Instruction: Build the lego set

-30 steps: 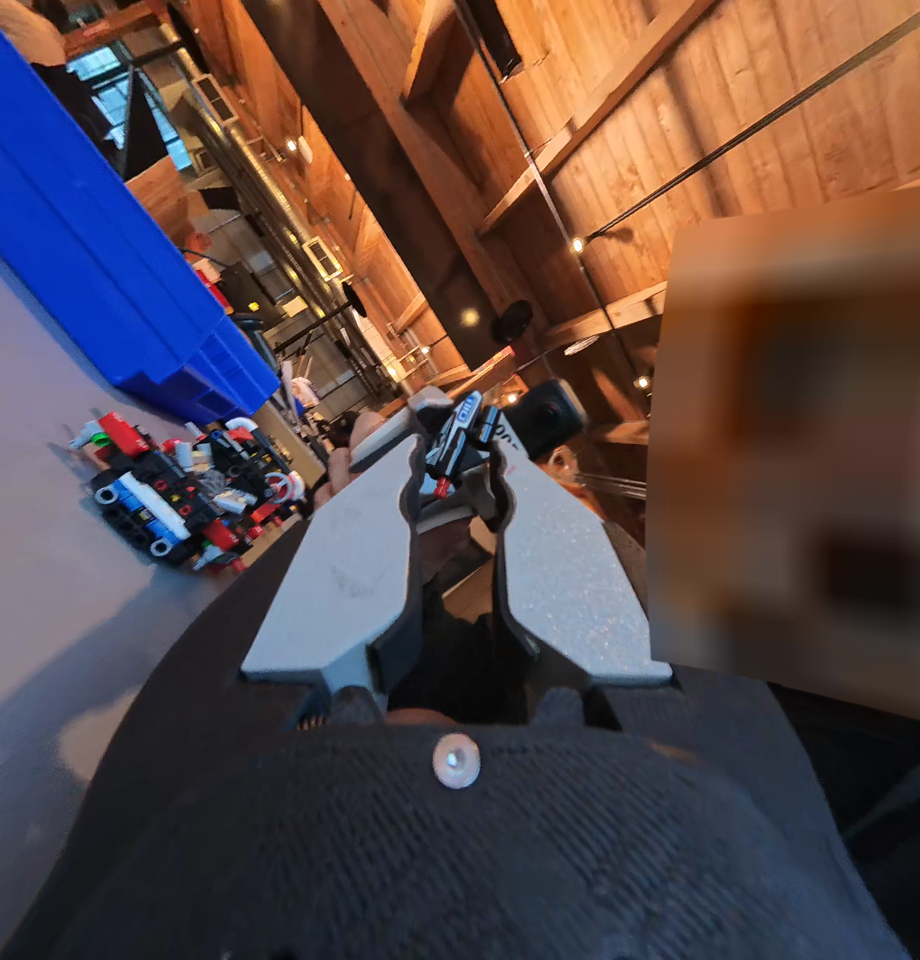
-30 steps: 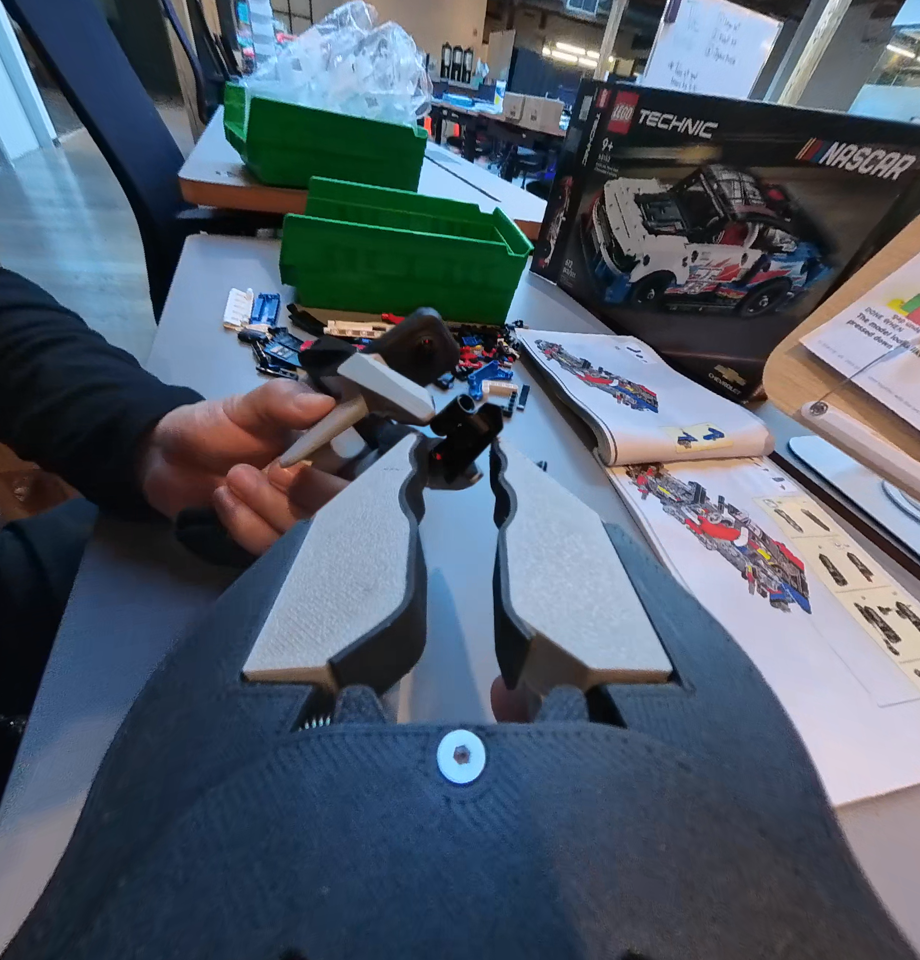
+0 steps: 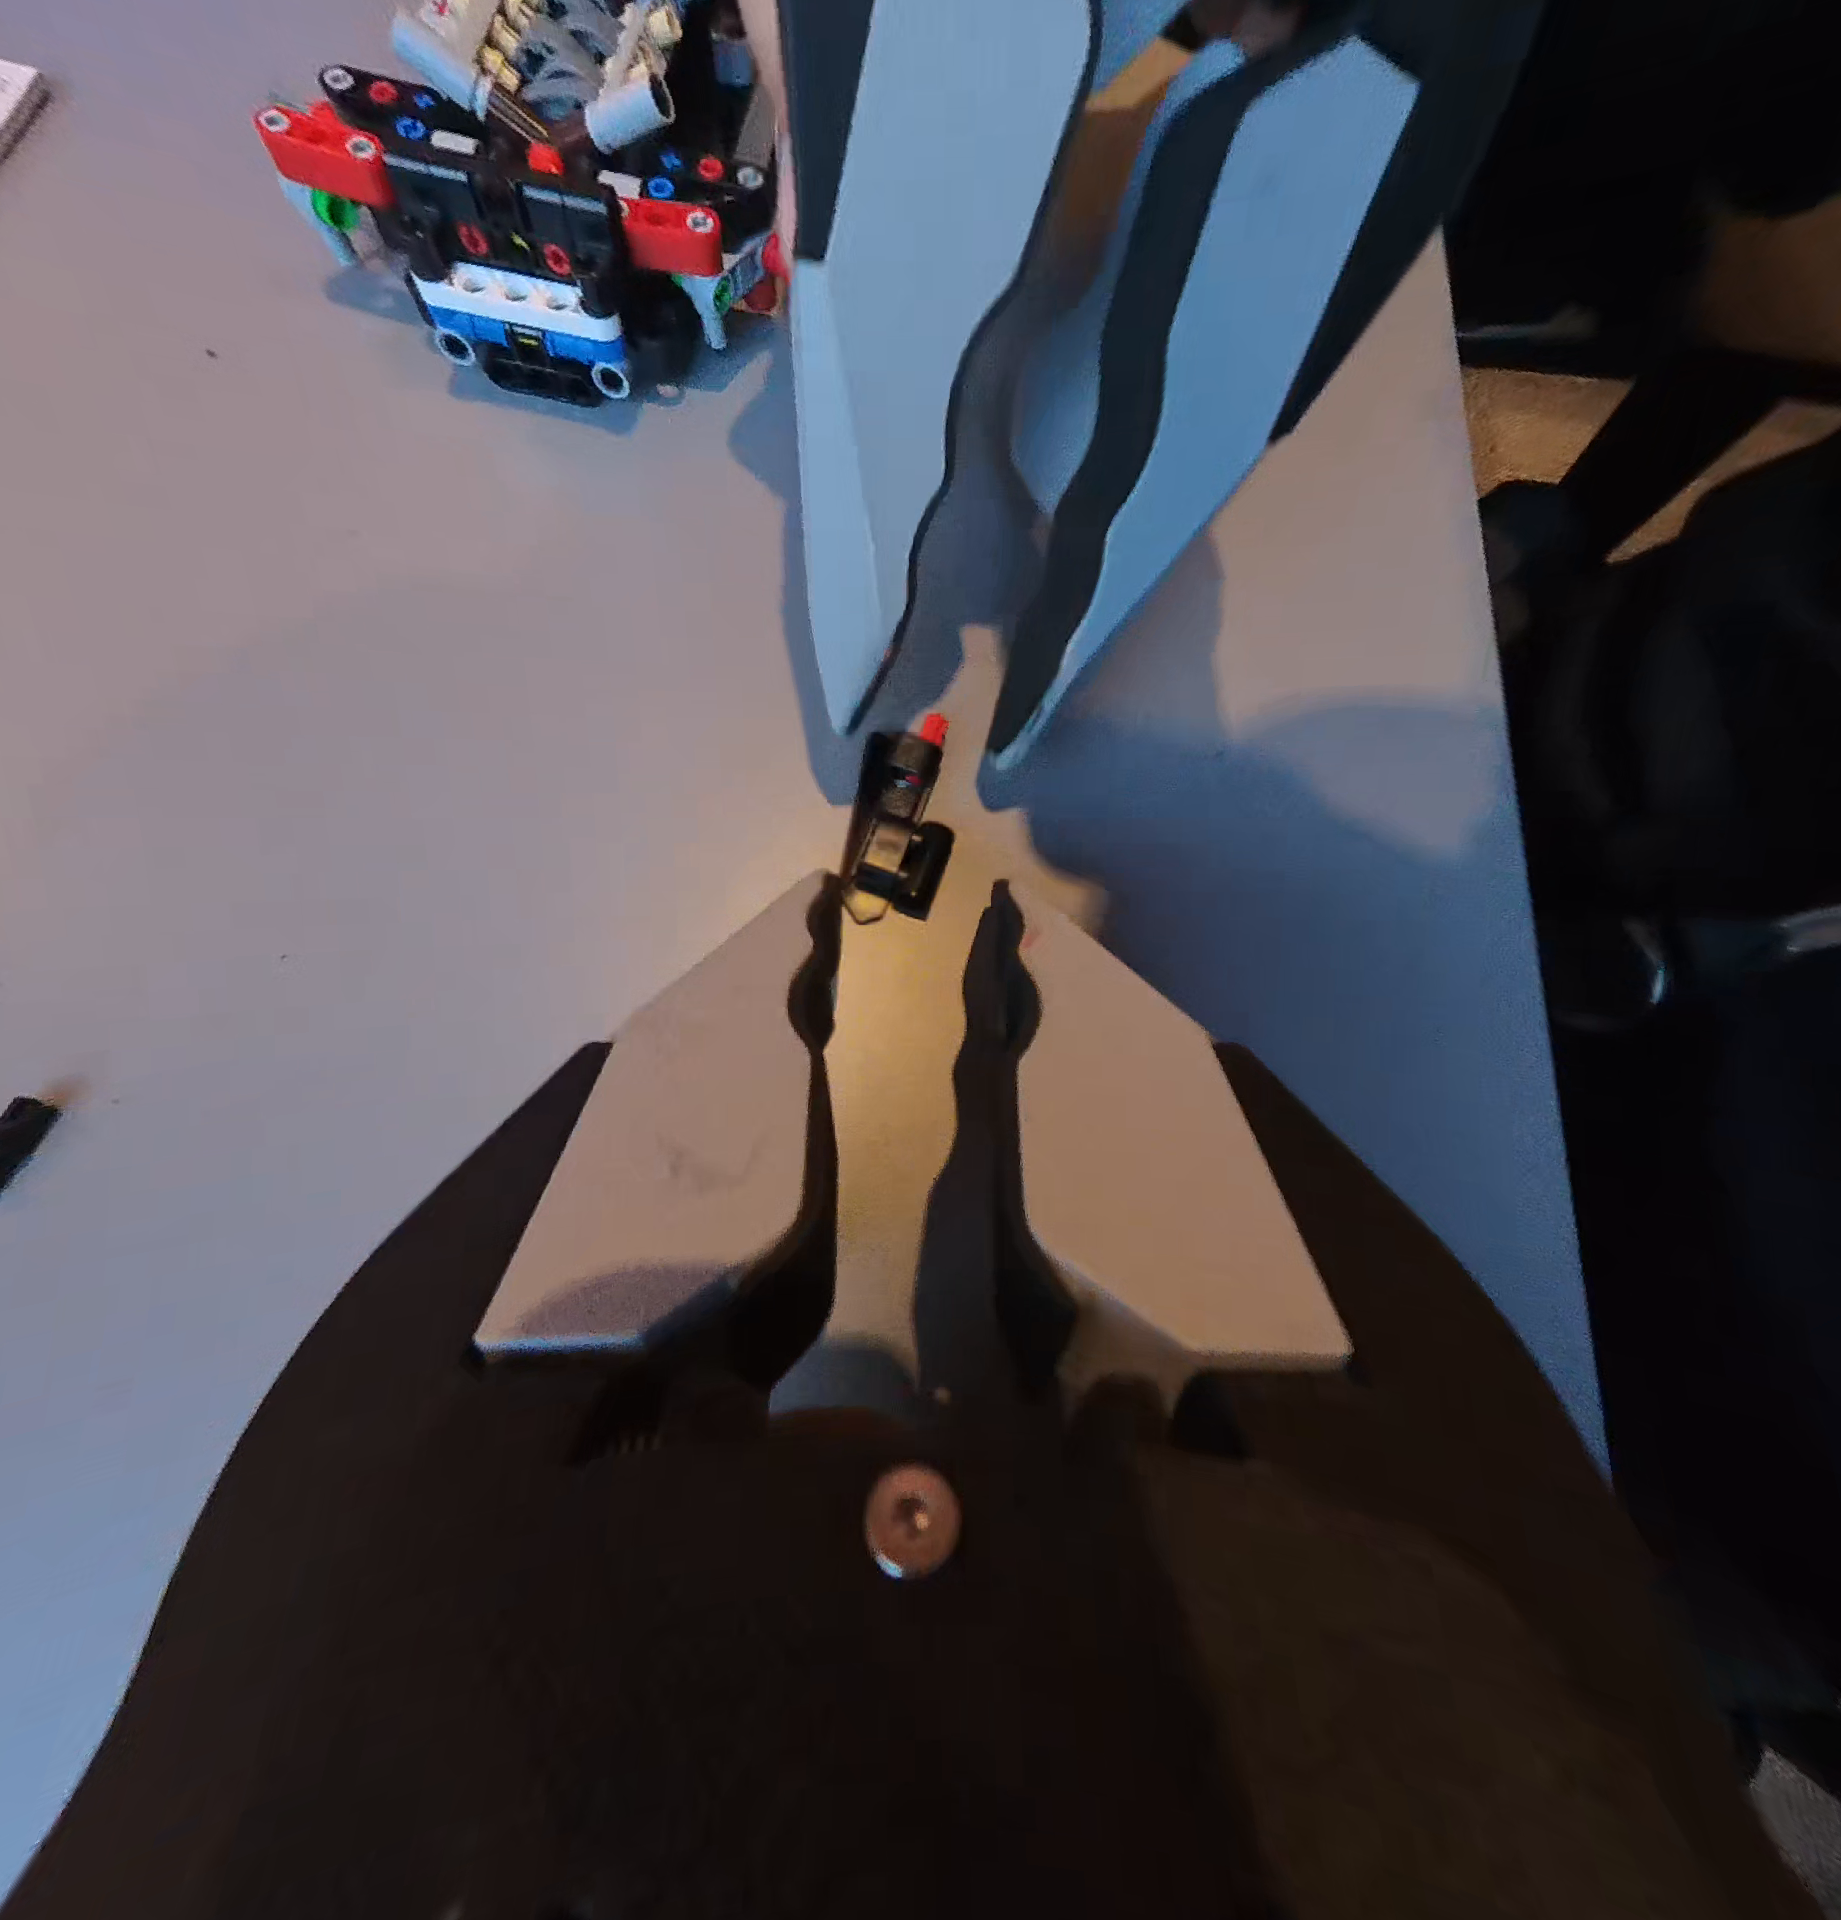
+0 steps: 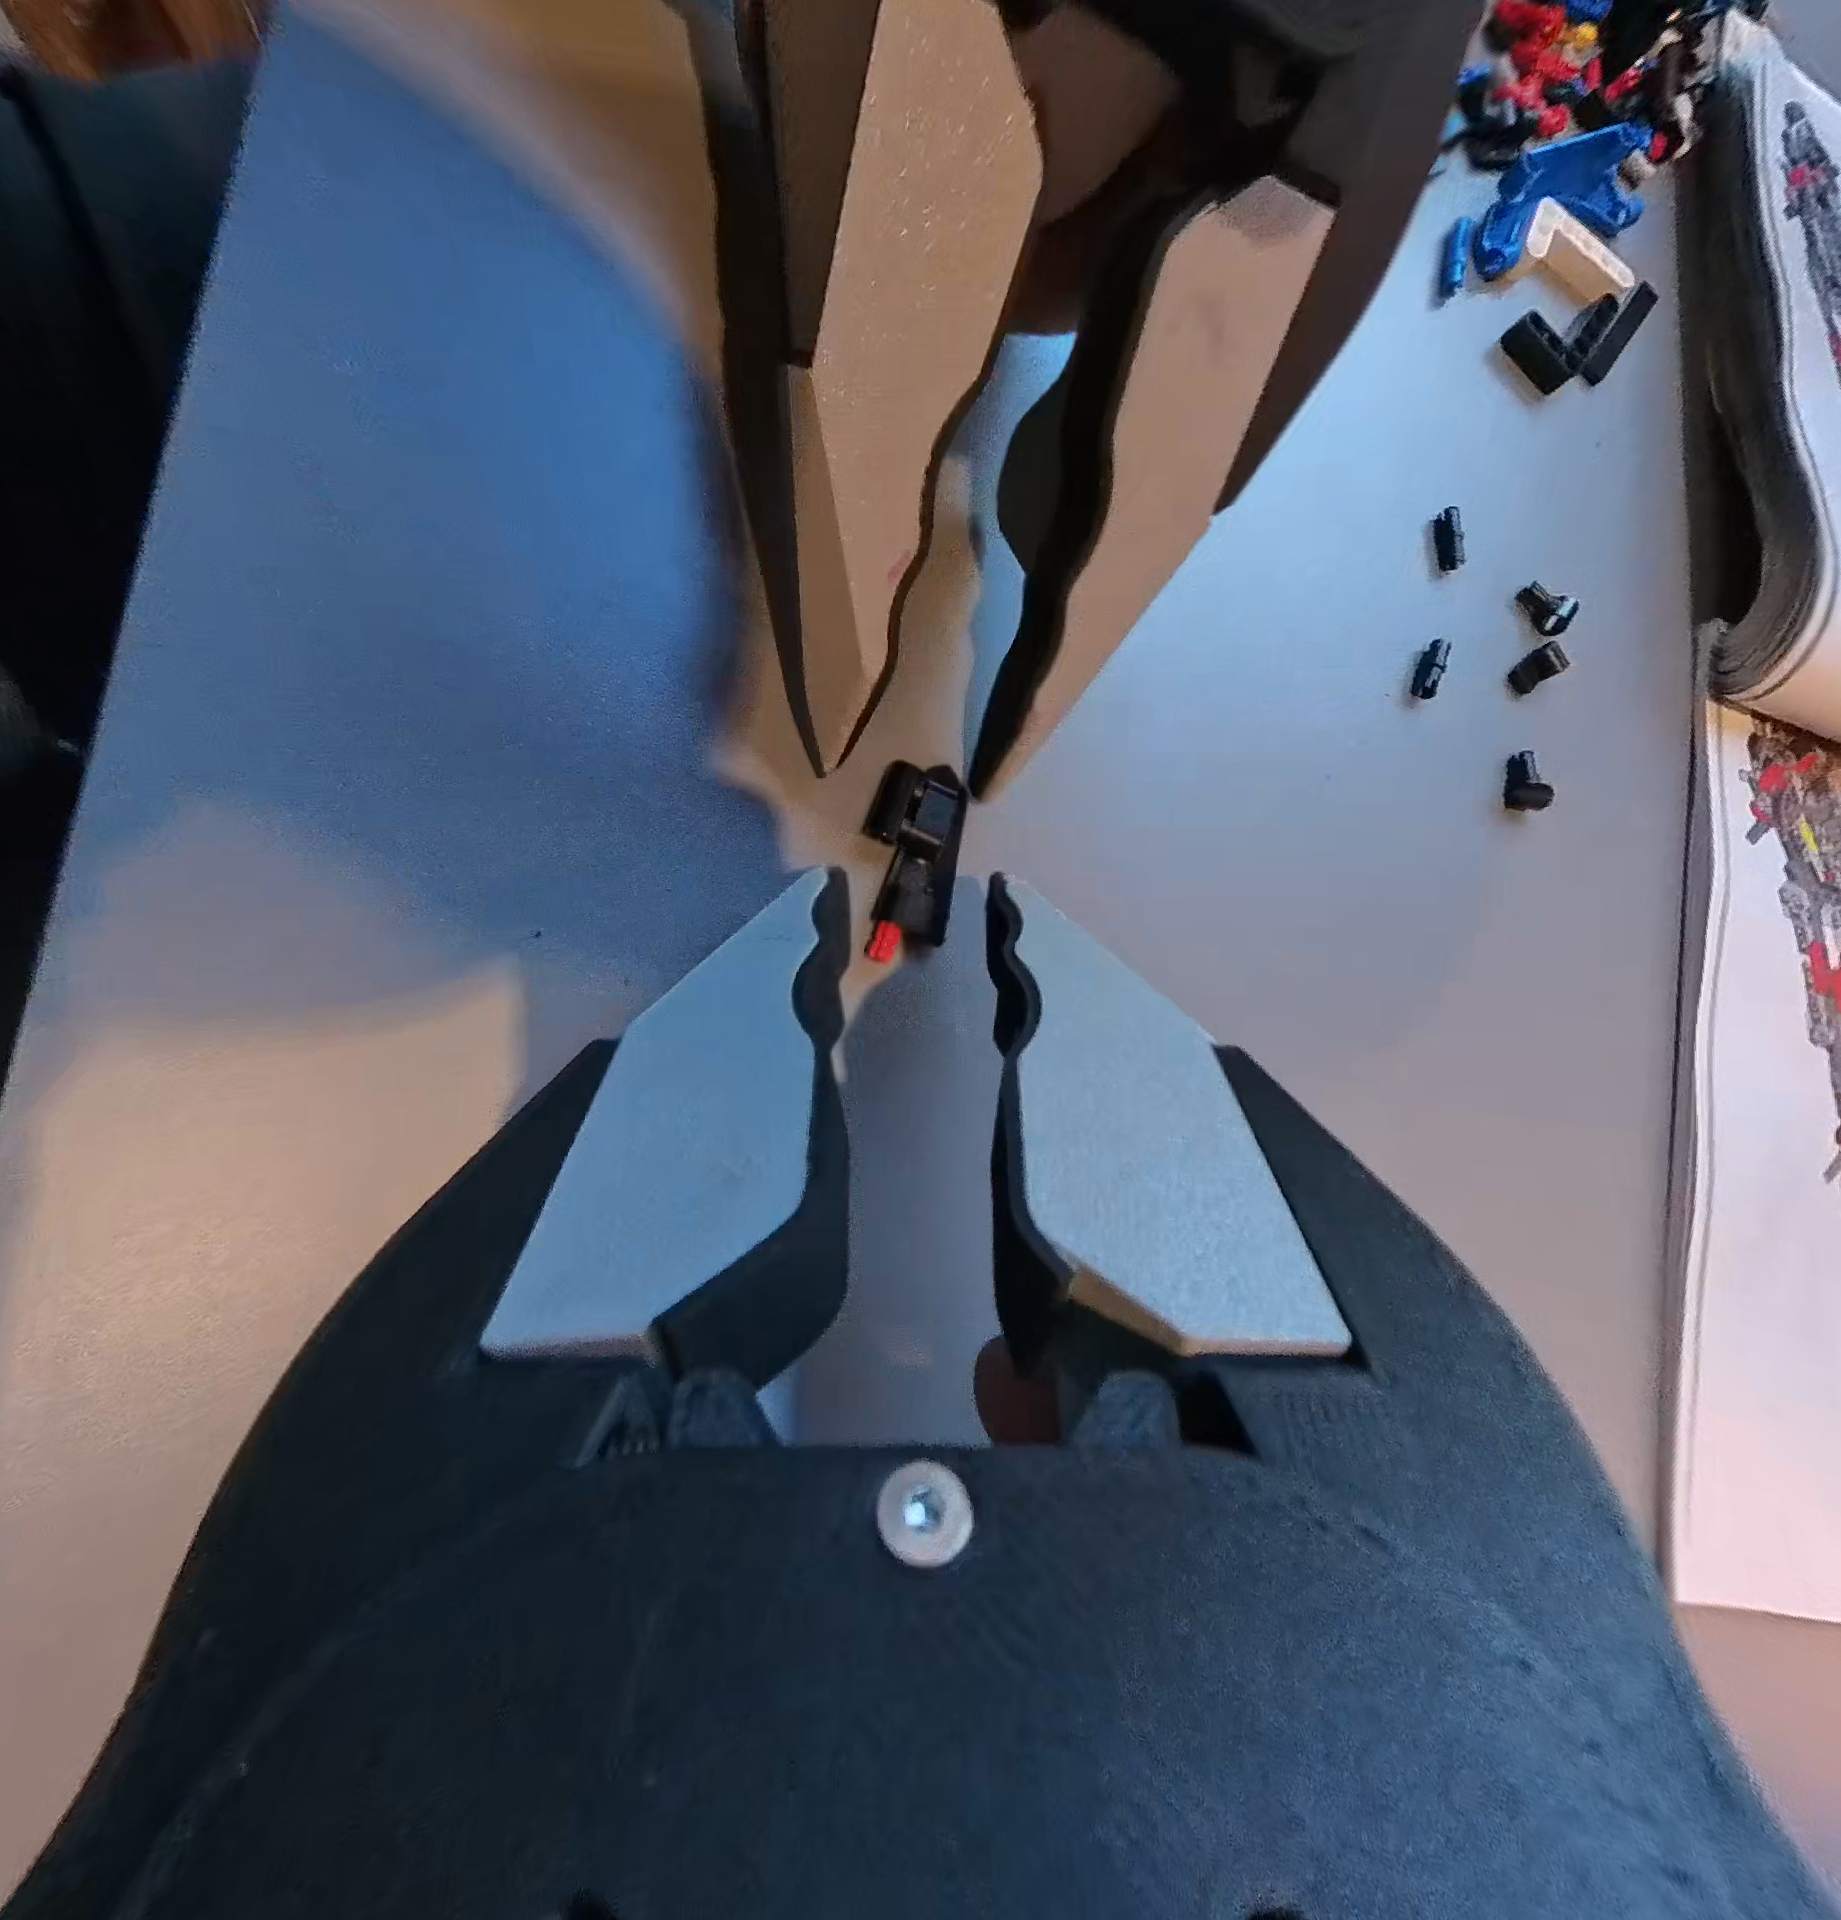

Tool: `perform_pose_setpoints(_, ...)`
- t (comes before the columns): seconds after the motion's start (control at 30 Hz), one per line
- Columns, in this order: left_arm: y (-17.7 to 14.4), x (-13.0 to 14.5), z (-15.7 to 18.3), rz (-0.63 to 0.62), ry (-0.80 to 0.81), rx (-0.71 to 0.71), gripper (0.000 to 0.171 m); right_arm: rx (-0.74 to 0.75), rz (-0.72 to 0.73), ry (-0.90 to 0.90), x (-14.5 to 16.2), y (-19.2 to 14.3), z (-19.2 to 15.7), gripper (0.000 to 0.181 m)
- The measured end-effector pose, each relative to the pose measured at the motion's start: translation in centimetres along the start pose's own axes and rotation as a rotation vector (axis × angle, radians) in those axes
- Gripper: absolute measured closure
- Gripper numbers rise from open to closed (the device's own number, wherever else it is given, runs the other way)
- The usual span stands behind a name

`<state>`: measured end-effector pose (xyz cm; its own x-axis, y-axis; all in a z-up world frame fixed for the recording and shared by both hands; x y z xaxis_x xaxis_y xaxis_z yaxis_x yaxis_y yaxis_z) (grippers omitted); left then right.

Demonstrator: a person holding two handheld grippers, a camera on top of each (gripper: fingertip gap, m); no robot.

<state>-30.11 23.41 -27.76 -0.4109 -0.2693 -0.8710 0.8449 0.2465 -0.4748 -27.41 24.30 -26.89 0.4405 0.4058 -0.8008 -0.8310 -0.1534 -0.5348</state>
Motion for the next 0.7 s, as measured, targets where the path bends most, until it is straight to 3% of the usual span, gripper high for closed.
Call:
perform_pose_setpoints(0.27,-0.8,-0.1,-0.9,0.025,0.013,0.009,0.147,0.111,0.171,0.089,-0.4,-4.2,1.0,0.161)
perform_pose_setpoints(0.5,-1.0,-1.0,-2.1,0.077,0.004,0.034,0.145,0.415,0.584,0.082,-2.8,-12.0,5.5,0.163)
perform_pose_setpoints(0.63,-1.1,-1.5,-2.4,0.115,-0.008,0.031,0.146,0.499,0.796,0.077,-5.3,-15.4,6.6,0.166)
perform_pose_setpoints(0.7,-1.4,-1.8,-2.4,0.141,-0.009,0.031,0.146,0.514,0.886,-0.015,-7.3,-16.5,6.1,0.181)
Point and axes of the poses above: each gripper's, where its closed fingertips meet, y out along the fingers, x out of its underside, z = x × y across the jaws, the point moved 1 cm from there along -y, back along the fingers, and after that the axes turned 14 degrees about z, right-handed, at the moved point
